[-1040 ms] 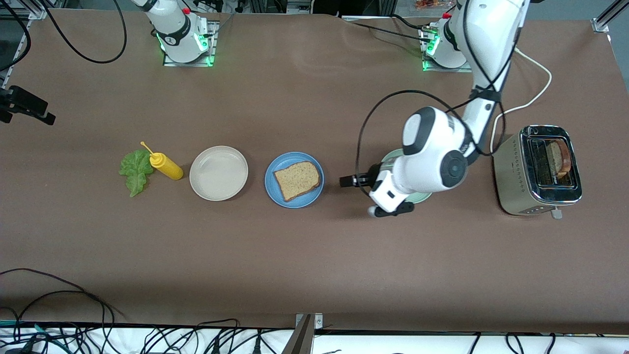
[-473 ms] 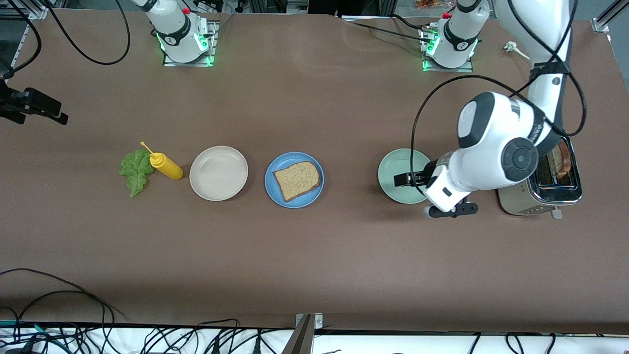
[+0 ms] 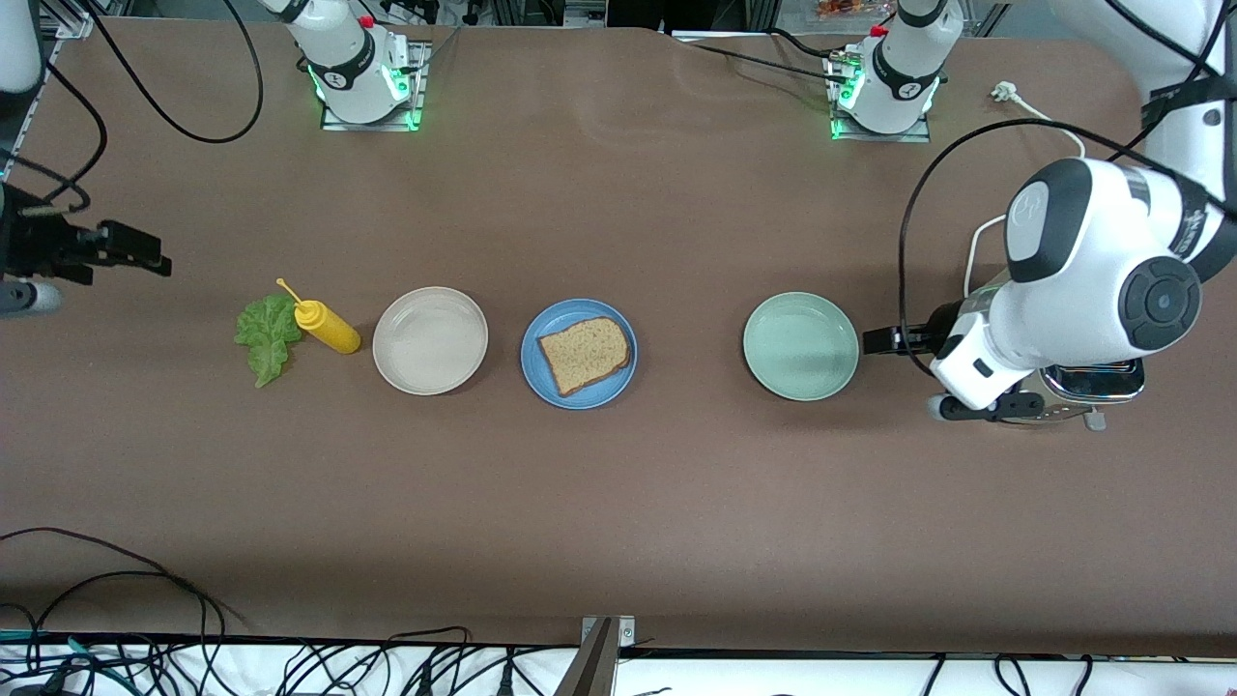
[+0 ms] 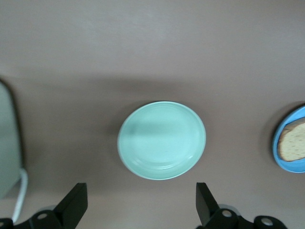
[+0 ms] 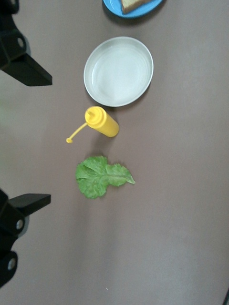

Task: Make sandwich in blue plate with both arms
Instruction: 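Raise the left gripper back toward the toaster while the right gripper reaches the lettuce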

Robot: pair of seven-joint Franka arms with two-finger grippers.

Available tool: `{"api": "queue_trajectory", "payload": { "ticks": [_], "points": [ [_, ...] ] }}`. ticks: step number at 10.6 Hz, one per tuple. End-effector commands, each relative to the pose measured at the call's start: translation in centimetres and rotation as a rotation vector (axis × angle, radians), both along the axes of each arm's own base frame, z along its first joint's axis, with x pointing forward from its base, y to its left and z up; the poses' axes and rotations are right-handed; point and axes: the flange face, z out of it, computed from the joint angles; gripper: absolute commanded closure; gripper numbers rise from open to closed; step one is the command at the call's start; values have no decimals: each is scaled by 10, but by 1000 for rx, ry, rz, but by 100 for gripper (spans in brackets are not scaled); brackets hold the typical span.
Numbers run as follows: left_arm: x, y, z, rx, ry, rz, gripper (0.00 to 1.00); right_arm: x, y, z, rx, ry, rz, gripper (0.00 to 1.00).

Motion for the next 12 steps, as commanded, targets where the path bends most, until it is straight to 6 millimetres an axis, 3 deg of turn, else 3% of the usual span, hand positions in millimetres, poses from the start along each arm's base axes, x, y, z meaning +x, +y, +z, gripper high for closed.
{"api": "queue_trajectory", "payload": {
  "ticks": [1,3,4,6,8,9,11,12],
  "points": [
    [-14,35,45,79,-32,-18,0,28,-46,-60,1,23,-32,0],
    [-18,70,68,62,-57,-18,0,41,-54,-99,-4,39,-32,0],
    [-22,85,76,53,-56,-42,0,47,-69,-123,0,47,-32,0],
    [-34,109,94,47,-39,-38,0,53,-87,-193,23,120,-50,3],
    [-50,104,136,158,-89,-93,0,46,-91,-246,87,193,-15,16],
    [-61,99,154,191,-119,-113,0,33,-109,-281,135,221,-60,16],
    [-79,100,181,196,-161,-108,0,25,-119,-338,199,223,-25,17],
    [-82,102,190,196,-183,-99,0,20,-127,-358,263,225,-34,17]
  ]
}}
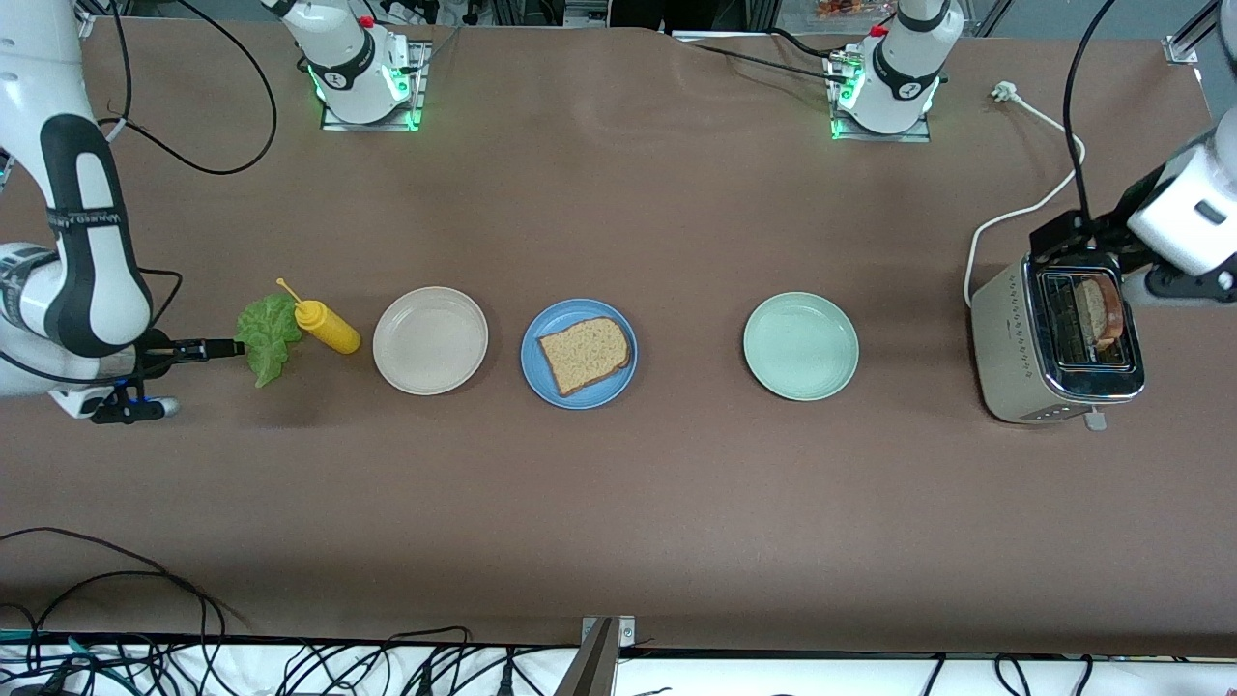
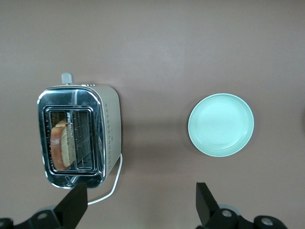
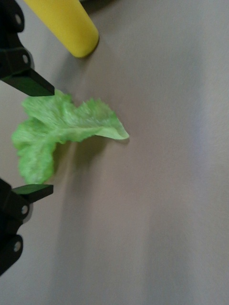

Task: Make sandwich in blue plate with both arms
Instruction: 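Raise the left gripper back toward the toaster while the right gripper reaches the lettuce, then grasp the green lettuce leaf with the right gripper and lift it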

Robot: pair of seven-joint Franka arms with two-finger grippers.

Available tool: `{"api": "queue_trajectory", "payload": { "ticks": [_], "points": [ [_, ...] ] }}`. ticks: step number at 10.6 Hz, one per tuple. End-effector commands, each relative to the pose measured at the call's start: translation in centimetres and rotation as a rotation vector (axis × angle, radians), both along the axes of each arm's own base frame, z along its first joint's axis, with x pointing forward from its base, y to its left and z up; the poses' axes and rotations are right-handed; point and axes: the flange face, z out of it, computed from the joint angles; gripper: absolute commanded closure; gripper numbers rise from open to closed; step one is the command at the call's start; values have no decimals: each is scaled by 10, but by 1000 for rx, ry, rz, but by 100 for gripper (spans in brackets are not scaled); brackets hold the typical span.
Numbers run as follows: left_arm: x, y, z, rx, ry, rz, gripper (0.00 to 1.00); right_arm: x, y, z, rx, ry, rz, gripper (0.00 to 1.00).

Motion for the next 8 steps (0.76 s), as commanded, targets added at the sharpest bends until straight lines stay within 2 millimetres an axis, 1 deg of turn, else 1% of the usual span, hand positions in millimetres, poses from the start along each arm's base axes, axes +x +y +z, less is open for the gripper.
{"api": "queue_trajectory", "payload": {
  "ticks": [1,2,3,4,5,6,7,8],
  "points": [
    [-18,12,26,20,-54,-2,0,-12,-12,-50,141,-1,-9,17],
    [-22,14,34,8,-73,6,0,-12,-9,-50,145,6,-5,20],
    [-27,12,41,7,-85,12,0,-16,-9,-55,150,19,-8,32],
    [-32,12,41,7,-85,12,0,-18,-8,-58,154,27,-5,52],
    [-38,11,48,5,-104,11,0,-20,-8,-58,161,42,-6,75],
    [-42,10,52,4,-115,13,0,-23,-6,-58,174,75,-11,94],
    [-43,8,57,6,-120,30,0,-22,-6,-55,177,76,-6,98],
    [-40,5,58,6,-122,35,0,-22,-7,-55,179,74,-4,100]
  ]
}}
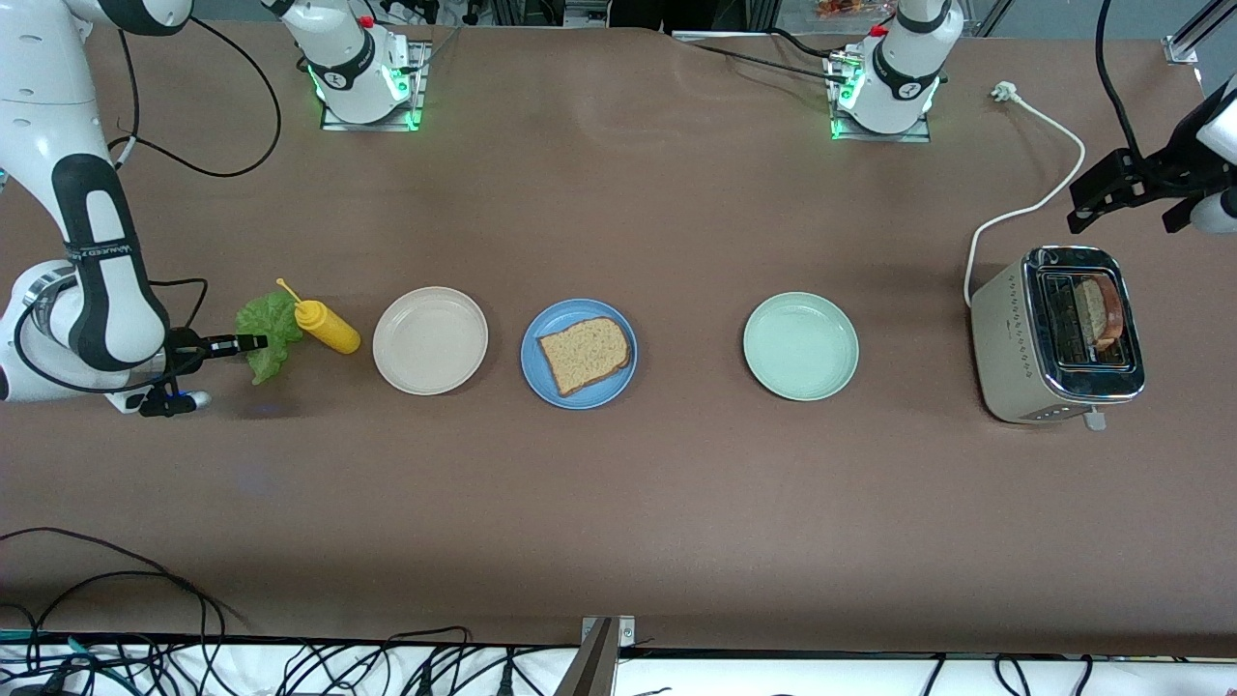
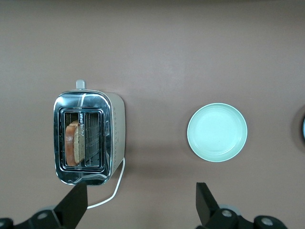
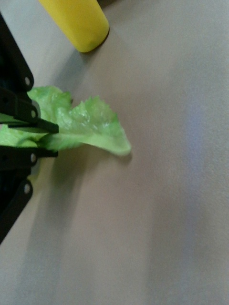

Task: Make sandwich in blue plate with both arms
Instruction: 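Grasp the green lettuce leaf with the right gripper and lift it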

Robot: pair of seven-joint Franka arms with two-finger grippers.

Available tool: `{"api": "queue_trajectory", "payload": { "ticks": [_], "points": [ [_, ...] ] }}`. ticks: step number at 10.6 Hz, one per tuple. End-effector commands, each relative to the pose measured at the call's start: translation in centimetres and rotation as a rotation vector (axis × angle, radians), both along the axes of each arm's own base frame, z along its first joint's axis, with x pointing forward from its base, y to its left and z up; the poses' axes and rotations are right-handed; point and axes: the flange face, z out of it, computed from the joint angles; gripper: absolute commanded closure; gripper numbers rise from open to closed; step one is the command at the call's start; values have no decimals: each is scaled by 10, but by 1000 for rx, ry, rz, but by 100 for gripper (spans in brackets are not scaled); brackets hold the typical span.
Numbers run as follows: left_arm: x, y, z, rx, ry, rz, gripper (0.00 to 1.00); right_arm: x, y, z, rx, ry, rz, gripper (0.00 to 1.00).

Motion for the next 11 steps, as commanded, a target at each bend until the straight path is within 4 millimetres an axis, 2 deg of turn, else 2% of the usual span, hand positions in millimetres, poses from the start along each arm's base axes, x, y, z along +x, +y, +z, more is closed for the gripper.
{"api": "queue_trajectory", "payload": {
  "ticks": [1,3,5,8,10,11],
  "points": [
    [-7,-4,5,14,-18,16,0,1,-2,10,28,-7,7,100],
    [-4,-4,0,24,-9,41,0,10,-4,36,30,12,39,100],
    [-1,1,2,25,-20,60,0,23,-13,77,-24,50,116,100],
    [-2,14,14,21,-46,80,0,37,-16,152,-61,96,170,100],
    [6,17,3,20,-29,85,0,39,1,190,-45,129,190,100],
    [7,17,4,13,-30,86,0,41,21,204,-31,143,221,100]
  ]
}}
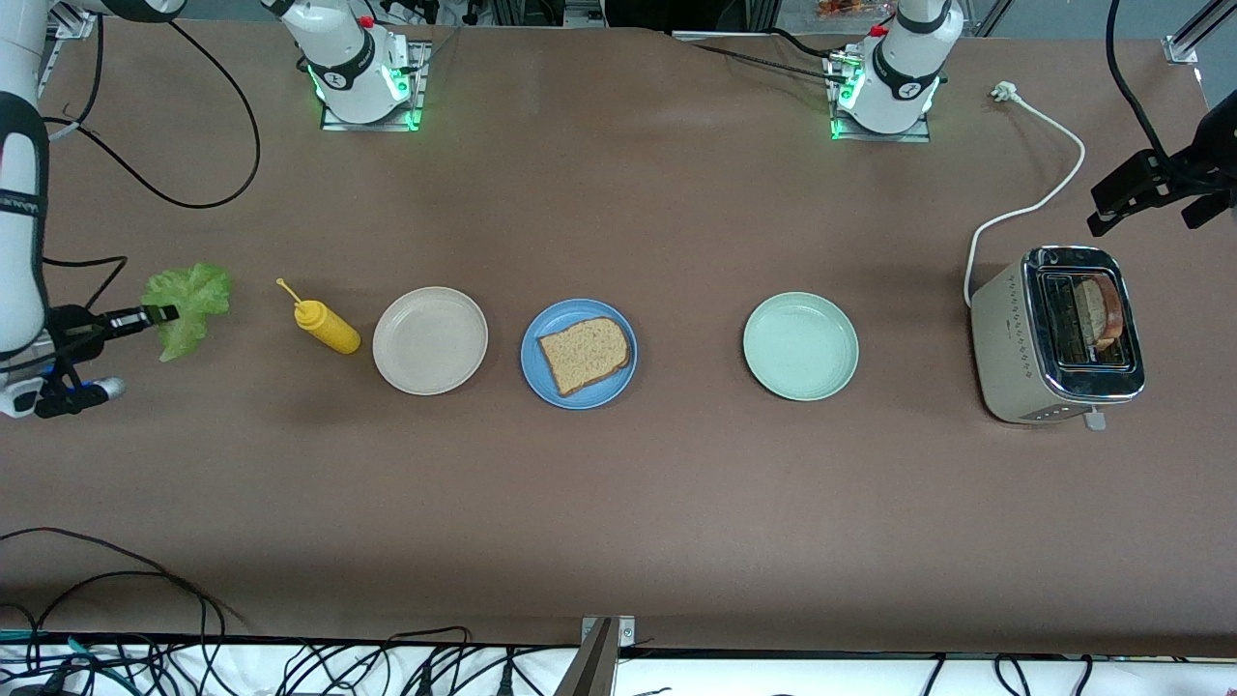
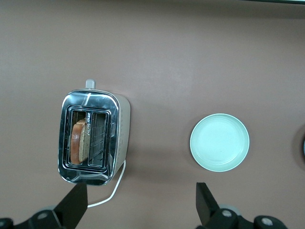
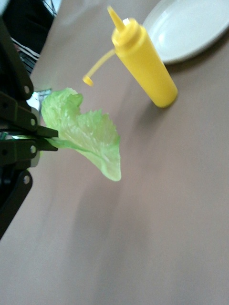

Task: Make sandwich in blue plate with both arms
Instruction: 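Grasp the green lettuce leaf with the right gripper and lift it, then carry the lettuce with the right gripper over the bread on the blue plate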

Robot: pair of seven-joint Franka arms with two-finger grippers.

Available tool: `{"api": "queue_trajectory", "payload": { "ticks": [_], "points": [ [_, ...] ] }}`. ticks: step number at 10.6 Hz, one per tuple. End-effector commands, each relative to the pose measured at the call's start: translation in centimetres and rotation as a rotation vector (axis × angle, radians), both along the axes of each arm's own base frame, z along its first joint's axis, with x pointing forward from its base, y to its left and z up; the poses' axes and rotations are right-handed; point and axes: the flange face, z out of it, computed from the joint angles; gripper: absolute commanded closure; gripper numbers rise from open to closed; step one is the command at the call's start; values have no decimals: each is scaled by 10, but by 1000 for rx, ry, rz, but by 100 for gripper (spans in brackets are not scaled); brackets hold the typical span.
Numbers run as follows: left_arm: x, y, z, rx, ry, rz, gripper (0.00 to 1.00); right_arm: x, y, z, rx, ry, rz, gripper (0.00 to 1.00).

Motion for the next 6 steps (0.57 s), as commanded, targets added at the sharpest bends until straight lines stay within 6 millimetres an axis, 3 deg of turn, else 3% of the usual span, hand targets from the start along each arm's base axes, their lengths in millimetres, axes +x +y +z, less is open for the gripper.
{"api": "queue_trajectory", "payload": {
  "ticks": [1,3,6],
  "points": [
    [5,1,-1,13,-5,0,0,8,60,45,-4,66,75,100],
    [8,-2,-5,22,2,7,0,5,109,73,-43,99,36,100],
    [8,-1,-5,20,2,12,0,7,186,87,7,127,-109,100]
  ]
}}
